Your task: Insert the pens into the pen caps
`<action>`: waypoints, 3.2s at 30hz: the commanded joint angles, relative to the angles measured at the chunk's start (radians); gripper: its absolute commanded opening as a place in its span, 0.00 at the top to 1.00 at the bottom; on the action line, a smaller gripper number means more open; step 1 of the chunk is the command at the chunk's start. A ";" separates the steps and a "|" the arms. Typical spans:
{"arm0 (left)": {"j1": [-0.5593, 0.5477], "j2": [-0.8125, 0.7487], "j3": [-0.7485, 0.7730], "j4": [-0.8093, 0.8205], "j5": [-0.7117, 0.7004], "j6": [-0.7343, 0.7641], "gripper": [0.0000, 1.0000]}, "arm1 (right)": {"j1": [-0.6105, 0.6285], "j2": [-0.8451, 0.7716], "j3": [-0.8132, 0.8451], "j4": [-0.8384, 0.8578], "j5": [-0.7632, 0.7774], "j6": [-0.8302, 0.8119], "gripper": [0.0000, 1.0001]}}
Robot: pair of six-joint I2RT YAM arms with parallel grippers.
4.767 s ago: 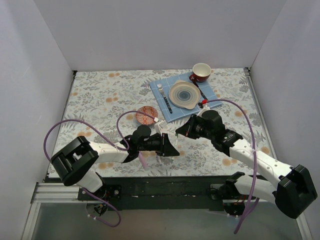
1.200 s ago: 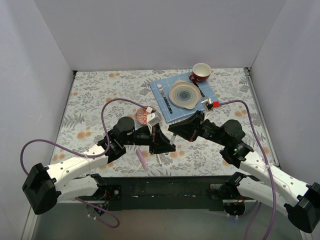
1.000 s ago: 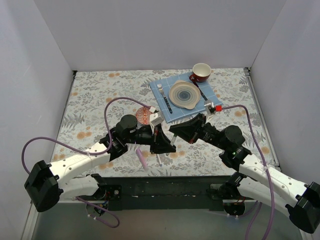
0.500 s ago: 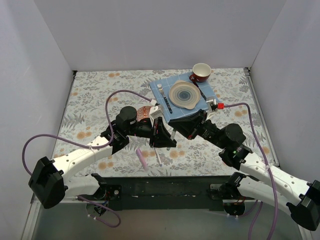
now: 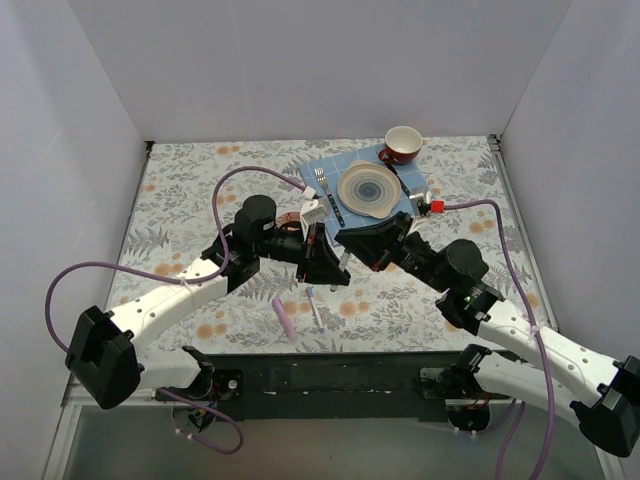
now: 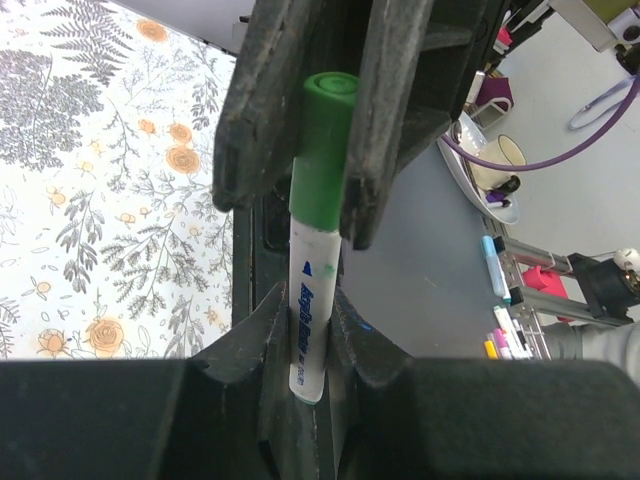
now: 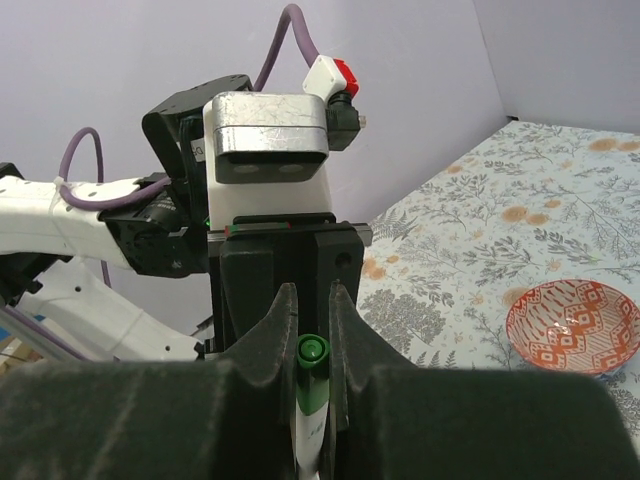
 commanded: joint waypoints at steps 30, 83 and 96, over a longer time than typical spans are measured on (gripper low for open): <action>0.181 -0.030 0.061 0.301 -0.180 -0.095 1.00 | 0.203 0.009 -0.095 -0.176 0.008 0.253 0.94; 0.179 -0.304 -0.353 -0.716 -1.190 -0.698 0.54 | 0.203 -0.249 -0.027 -0.661 0.655 0.122 0.05; 0.177 -0.579 -0.232 -0.282 -0.735 -0.060 0.10 | 0.203 -0.139 0.120 -0.809 0.649 0.055 0.02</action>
